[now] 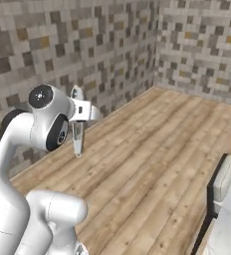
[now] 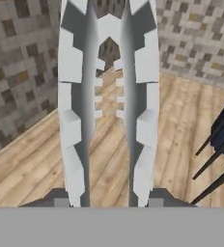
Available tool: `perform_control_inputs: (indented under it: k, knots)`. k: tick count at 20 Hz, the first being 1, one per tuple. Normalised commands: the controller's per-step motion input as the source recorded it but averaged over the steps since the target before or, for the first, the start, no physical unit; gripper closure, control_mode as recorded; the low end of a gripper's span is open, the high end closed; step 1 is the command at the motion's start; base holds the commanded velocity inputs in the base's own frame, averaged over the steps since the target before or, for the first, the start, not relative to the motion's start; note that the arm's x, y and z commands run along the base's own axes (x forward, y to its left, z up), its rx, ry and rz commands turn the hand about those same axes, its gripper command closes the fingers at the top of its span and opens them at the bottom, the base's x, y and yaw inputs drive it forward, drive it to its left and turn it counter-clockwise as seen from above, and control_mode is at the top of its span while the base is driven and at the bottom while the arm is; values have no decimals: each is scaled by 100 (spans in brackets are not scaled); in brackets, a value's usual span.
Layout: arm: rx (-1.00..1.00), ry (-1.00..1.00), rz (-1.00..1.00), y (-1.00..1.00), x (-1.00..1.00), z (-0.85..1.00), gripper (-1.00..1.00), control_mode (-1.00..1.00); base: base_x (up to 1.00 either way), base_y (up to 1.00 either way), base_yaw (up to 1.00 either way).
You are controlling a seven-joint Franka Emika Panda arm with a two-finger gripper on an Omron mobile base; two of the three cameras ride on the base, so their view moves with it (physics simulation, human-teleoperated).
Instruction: Take the tongs from the drawer on the left and place them on the dining counter next to the tray containing the hot dog.
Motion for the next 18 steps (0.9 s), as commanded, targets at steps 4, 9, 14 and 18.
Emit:
perform_control_inputs:
  k: [4, 9, 14, 18]
  knots:
    - [0, 0, 0, 0, 0, 0, 100, 100, 53, 6, -50]
    - [0, 0, 0, 0, 0, 0, 100, 100, 50, 9, -51]
    - [0, 0, 0, 0, 0, 0, 100, 100, 73, 38, -41]
    - [0, 0, 0, 0, 0, 0, 100, 100, 67, 64, -28]
